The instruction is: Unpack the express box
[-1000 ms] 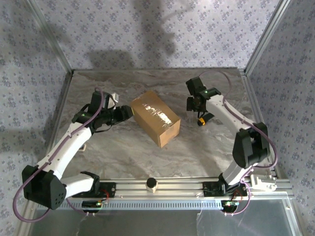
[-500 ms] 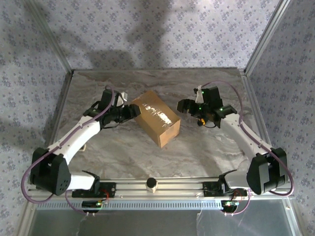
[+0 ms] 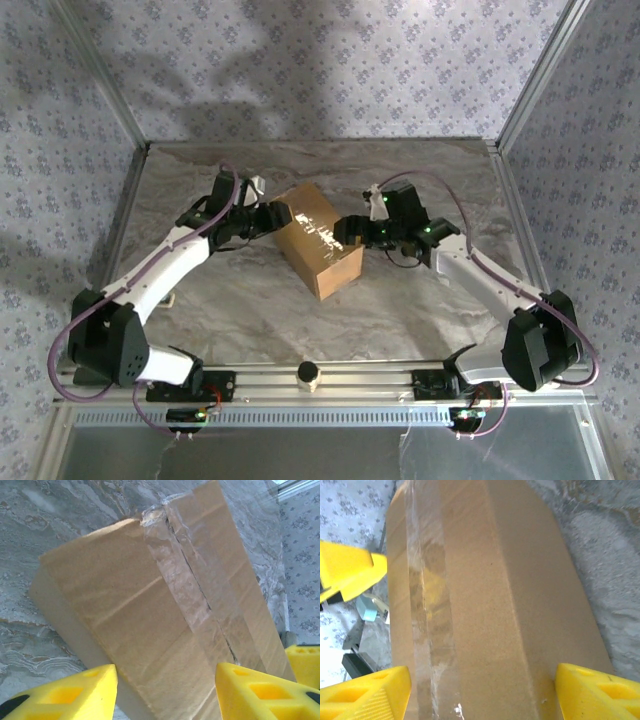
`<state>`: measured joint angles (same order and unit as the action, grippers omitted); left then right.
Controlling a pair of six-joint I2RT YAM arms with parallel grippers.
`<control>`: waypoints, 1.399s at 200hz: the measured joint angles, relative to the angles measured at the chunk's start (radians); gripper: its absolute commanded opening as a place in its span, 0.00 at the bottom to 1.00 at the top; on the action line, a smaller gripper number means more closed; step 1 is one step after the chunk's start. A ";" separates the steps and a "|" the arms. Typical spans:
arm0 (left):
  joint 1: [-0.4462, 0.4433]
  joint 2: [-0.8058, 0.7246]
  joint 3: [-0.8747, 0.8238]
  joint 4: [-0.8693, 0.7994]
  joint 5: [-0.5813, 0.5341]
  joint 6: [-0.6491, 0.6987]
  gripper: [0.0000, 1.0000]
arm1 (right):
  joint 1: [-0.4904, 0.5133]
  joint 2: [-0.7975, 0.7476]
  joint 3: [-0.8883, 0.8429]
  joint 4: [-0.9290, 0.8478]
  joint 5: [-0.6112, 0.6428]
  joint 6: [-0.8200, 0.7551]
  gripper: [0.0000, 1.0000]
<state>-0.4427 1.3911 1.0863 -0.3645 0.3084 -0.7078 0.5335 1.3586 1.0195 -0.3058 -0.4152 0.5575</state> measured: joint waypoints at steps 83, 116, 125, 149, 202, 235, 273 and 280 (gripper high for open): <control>0.003 0.006 0.004 -0.061 -0.040 0.020 0.59 | 0.144 0.004 0.114 -0.159 0.200 -0.063 0.82; 0.003 0.006 0.003 -0.082 -0.040 0.026 0.63 | 0.190 0.045 0.245 -0.229 0.333 -0.127 0.86; 0.003 0.006 0.003 -0.082 -0.040 0.027 0.63 | 0.204 0.067 0.280 -0.246 0.368 -0.144 0.87; 0.003 0.006 0.003 -0.082 -0.040 0.026 0.63 | 0.245 0.149 0.367 -0.293 0.467 -0.193 0.87; 0.003 0.006 -0.048 -0.043 -0.050 0.017 0.63 | 0.299 0.289 0.431 -0.364 0.631 -0.252 0.88; 0.002 0.005 -0.075 -0.001 -0.050 0.002 0.63 | 0.330 0.317 0.447 -0.380 0.706 -0.266 0.88; 0.002 0.004 -0.081 0.009 -0.051 -0.001 0.63 | 0.361 0.341 0.476 -0.409 0.789 -0.275 0.87; 0.002 0.004 -0.081 0.009 -0.052 -0.001 0.63 | 0.366 0.346 0.482 -0.415 0.804 -0.276 0.87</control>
<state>-0.4408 1.3952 1.0050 -0.3553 0.2565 -0.7086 0.8997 1.7050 1.5013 -0.7204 0.3885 0.2817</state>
